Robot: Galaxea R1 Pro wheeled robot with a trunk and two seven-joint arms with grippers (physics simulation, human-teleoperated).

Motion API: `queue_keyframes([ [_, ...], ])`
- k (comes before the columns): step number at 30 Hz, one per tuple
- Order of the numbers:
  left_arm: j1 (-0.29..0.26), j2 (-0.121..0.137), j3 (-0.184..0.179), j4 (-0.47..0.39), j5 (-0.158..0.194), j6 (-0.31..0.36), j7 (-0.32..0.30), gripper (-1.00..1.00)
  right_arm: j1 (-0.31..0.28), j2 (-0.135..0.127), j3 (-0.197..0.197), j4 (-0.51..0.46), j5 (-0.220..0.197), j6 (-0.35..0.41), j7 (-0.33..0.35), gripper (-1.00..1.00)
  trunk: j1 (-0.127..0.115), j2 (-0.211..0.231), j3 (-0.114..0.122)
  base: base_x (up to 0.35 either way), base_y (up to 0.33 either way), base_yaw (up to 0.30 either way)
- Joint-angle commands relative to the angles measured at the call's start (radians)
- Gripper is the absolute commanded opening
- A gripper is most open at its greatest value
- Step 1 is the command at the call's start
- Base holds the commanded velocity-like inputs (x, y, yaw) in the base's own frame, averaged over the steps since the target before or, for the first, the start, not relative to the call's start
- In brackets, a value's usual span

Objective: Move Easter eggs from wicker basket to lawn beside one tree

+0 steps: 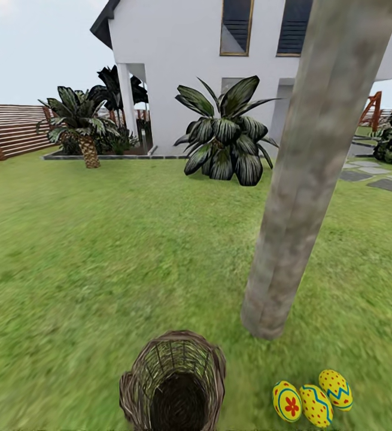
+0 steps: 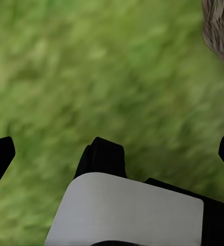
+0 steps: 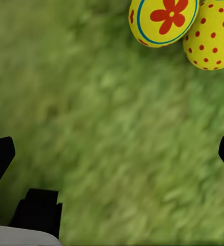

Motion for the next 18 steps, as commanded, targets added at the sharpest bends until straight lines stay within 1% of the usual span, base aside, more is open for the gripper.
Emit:
queue_keyframes([
  [1, -0.001, 0.000, 0.002, 0.002, 0.011, 0.003, -0.004, 1.00, 0.000, -0.001, 0.009, -0.002, -0.008, 0.000, -0.005, 1.00, 0.000, 0.000, -0.003, 0.000, 0.000, 0.000],
  [8, -0.001, 0.000, 0.002, 0.002, 0.011, 0.003, -0.004, 1.00, 0.000, 0.007, 0.009, 0.026, -0.008, 0.000, -0.005, 1.00, 0.000, 0.000, -0.014, 0.000, 0.000, 0.000],
  [15, -0.001, 0.000, 0.002, 0.002, 0.011, 0.003, -0.004, 1.00, 0.002, 0.010, 0.010, 0.032, -0.009, 0.000, -0.002, 1.00, 0.000, 0.000, -0.025, 0.000, 0.000, 0.000],
  [18, -0.001, 0.000, 0.002, 0.002, 0.011, 0.003, -0.004, 1.00, 0.007, 0.009, 0.012, 0.033, 0.000, -0.002, -0.002, 1.00, 0.000, 0.000, -0.026, 0.000, 0.000, 0.000],
])
